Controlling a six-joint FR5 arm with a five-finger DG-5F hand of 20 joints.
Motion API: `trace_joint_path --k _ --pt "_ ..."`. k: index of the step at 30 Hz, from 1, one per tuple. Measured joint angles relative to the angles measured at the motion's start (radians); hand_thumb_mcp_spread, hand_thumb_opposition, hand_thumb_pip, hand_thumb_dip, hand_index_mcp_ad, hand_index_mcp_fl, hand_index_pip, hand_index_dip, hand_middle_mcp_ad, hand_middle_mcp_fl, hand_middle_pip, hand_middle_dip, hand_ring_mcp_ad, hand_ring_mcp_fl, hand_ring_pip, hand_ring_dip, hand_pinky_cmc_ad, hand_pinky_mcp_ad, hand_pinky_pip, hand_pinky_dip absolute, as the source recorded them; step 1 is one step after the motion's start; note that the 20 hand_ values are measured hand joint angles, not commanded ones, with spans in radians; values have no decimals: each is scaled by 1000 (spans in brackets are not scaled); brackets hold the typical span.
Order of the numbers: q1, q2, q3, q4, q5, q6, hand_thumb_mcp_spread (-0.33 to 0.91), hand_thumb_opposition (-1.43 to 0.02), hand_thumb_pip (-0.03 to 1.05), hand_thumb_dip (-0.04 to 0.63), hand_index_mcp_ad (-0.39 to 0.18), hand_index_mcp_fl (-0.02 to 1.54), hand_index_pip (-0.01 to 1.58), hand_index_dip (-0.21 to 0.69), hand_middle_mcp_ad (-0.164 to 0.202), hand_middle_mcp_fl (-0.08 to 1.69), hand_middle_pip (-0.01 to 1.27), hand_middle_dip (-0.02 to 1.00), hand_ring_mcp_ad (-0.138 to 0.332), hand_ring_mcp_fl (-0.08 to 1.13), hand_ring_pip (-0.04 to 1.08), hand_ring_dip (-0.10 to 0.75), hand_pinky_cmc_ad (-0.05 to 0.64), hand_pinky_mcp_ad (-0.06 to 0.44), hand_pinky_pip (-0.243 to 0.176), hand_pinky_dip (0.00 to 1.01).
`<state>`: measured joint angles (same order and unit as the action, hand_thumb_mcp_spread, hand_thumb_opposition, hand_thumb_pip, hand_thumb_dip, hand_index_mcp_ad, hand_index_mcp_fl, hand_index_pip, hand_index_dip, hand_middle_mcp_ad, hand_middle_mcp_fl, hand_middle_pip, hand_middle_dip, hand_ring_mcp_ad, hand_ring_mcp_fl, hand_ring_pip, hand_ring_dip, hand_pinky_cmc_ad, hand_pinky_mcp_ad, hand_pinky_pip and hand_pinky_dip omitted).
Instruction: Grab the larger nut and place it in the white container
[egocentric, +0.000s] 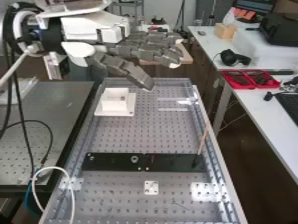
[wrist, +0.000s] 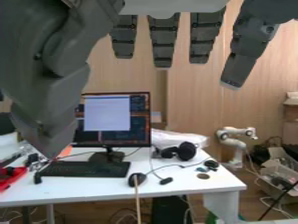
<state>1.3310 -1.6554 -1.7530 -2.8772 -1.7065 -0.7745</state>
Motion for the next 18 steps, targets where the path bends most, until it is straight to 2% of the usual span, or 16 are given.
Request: trace_joint_path --k 18 --pt "-32 -19 36 -47 -96 -17 70 -894 695 113 -120 56 131 -110 84 12 136 255 188 0 86 171 408 361 -105 607"
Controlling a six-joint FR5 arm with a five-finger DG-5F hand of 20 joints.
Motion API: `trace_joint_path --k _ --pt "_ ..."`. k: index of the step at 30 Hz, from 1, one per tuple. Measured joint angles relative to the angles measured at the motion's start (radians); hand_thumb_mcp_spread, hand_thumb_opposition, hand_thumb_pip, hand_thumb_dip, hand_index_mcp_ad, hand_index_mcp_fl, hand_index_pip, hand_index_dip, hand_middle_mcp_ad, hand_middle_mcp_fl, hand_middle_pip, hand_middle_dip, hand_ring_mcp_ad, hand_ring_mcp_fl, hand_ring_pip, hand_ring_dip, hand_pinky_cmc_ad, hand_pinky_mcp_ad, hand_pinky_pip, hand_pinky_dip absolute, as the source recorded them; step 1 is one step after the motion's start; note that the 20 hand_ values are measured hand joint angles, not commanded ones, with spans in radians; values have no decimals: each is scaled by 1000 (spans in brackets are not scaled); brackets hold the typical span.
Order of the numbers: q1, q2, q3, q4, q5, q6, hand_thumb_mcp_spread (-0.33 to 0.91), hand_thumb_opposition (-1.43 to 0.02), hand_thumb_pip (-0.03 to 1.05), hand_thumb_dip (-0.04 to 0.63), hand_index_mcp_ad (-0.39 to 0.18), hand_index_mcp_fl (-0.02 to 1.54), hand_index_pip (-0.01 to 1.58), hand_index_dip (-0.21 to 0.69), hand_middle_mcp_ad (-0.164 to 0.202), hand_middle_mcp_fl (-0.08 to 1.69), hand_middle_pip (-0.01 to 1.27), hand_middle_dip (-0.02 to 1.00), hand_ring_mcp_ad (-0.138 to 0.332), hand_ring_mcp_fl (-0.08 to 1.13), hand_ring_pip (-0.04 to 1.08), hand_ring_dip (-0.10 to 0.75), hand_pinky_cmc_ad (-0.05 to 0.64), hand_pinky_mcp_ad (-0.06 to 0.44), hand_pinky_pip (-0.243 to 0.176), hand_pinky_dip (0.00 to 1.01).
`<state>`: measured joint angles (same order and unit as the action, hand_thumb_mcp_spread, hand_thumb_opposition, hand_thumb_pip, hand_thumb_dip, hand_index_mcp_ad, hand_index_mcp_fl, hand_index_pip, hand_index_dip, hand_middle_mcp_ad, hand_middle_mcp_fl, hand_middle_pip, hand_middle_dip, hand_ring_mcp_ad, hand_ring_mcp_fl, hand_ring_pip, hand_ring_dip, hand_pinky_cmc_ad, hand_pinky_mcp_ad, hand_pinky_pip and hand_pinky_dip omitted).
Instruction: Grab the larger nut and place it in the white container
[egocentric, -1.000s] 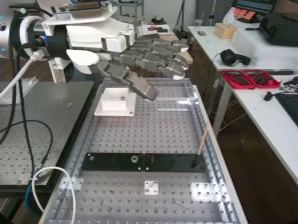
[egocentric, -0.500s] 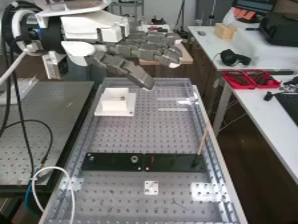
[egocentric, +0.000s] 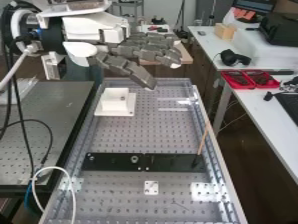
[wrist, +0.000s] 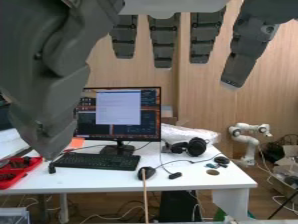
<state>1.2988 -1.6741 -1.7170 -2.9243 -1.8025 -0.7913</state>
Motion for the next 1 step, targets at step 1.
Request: trace_joint_path --k 1 --pt "0 0 1 -1 -1 -2 70 -894 691 110 -120 56 131 -110 84 9 136 255 188 0 84 171 408 361 -105 607"
